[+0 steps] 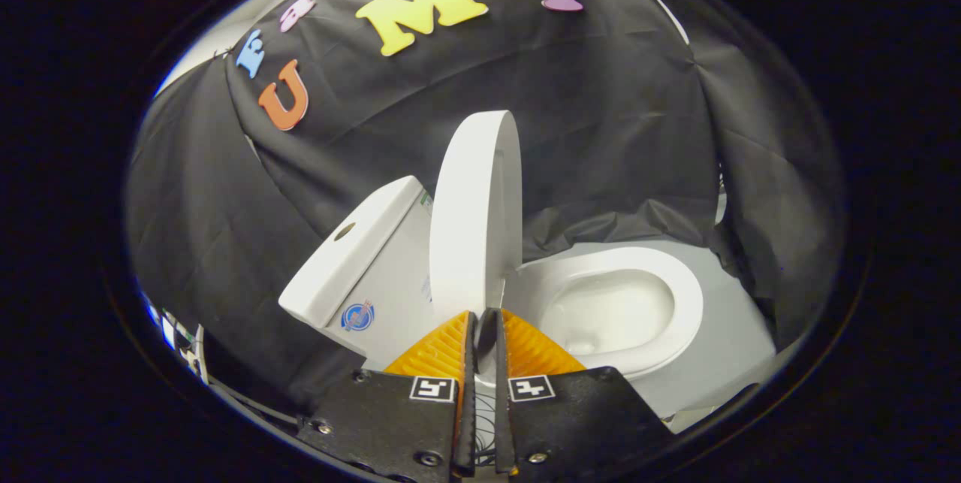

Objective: Open the toilet lid.

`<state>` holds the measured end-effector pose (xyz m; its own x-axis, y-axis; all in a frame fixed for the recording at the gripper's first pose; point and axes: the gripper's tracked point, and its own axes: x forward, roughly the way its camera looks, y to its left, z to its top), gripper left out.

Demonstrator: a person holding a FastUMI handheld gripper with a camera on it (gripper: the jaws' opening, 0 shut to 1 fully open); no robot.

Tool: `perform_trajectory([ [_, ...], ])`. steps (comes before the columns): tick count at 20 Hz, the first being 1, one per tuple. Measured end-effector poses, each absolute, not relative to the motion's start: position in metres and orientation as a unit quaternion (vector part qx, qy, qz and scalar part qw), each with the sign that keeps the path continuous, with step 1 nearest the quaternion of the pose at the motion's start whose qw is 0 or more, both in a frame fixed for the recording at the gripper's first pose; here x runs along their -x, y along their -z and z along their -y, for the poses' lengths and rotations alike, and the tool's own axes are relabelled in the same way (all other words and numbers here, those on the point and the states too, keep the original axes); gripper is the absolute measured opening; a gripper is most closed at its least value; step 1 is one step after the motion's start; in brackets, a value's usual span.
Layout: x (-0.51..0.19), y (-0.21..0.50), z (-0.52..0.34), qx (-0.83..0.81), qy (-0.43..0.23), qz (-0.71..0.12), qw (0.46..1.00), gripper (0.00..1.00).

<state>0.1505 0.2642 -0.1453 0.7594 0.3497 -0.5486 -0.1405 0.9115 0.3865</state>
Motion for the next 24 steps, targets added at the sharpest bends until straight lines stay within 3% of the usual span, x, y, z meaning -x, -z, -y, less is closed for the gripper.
perform_trajectory([
  [24, -0.149, 0.137, -0.374, -0.062, -0.201, -0.322, 0.923, 0.13],
])
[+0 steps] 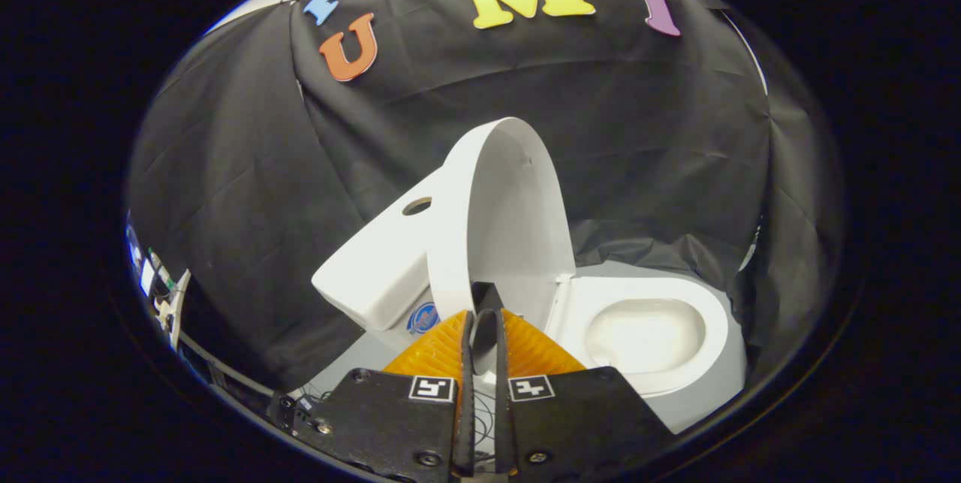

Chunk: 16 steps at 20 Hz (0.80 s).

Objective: Open the toilet lid.

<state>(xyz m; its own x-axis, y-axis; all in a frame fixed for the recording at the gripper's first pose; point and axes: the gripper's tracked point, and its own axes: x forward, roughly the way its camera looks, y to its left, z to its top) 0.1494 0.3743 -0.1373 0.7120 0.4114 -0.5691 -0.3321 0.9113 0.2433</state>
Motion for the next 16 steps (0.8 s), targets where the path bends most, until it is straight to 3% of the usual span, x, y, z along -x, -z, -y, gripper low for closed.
perform_trajectory([
  [16, -0.149, 0.141, -0.408, 0.005, -0.204, -0.316, 0.927, 0.14],
])
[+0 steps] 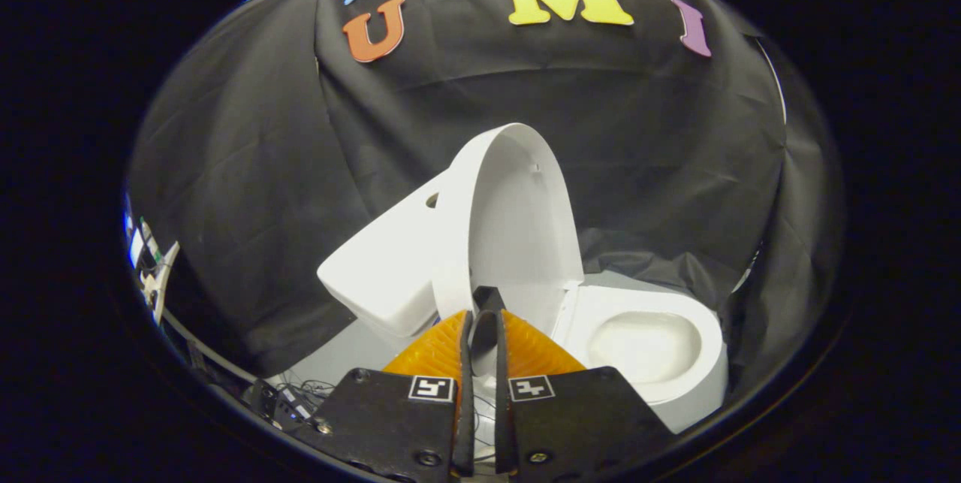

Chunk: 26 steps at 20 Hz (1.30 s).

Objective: Open the toilet lid.

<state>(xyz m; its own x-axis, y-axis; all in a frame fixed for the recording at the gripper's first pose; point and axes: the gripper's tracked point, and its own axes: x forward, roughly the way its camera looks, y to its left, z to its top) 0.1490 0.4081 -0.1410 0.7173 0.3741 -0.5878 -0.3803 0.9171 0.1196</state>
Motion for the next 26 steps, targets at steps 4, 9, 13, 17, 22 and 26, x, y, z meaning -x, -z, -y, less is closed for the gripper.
perform_trajectory([
  [4, -0.140, 0.135, -0.413, 0.006, -0.230, -0.309, 0.923, 0.36],
  [9, -0.125, 0.091, -0.386, -0.003, -0.234, -0.263, 0.936, 0.76],
  [13, -0.106, 0.067, -0.351, -0.012, -0.224, -0.229, 0.947, 0.84],
  [17, -0.083, 0.054, -0.304, -0.012, -0.209, -0.198, 0.958, 0.84],
  [22, -0.049, 0.035, -0.238, -0.019, -0.181, -0.159, 0.970, 0.84],
  [26, -0.022, 0.028, -0.179, -0.019, -0.145, -0.122, 0.982, 0.92],
])
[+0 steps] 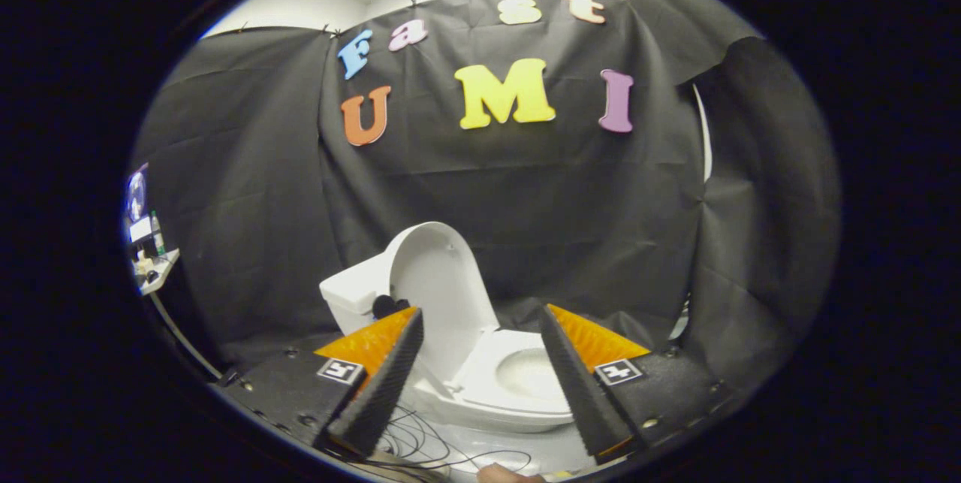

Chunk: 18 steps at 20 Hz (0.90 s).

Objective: Open the toilet lid.

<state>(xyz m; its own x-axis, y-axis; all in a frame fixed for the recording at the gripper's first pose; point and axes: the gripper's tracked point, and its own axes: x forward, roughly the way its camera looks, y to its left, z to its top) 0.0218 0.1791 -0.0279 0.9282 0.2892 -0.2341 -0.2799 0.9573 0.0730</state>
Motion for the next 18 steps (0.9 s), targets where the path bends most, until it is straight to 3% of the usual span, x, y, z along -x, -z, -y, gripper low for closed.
perform_trajectory([
  [2, -0.009, 0.026, -0.152, -0.023, -0.125, -0.108, 0.986, 0.99],
  [10, 0.027, 0.017, -0.080, -0.047, -0.087, -0.037, 0.994, 0.99],
  [18, 0.045, 0.003, -0.063, -0.040, -0.075, 0.029, 0.996, 0.99],
])
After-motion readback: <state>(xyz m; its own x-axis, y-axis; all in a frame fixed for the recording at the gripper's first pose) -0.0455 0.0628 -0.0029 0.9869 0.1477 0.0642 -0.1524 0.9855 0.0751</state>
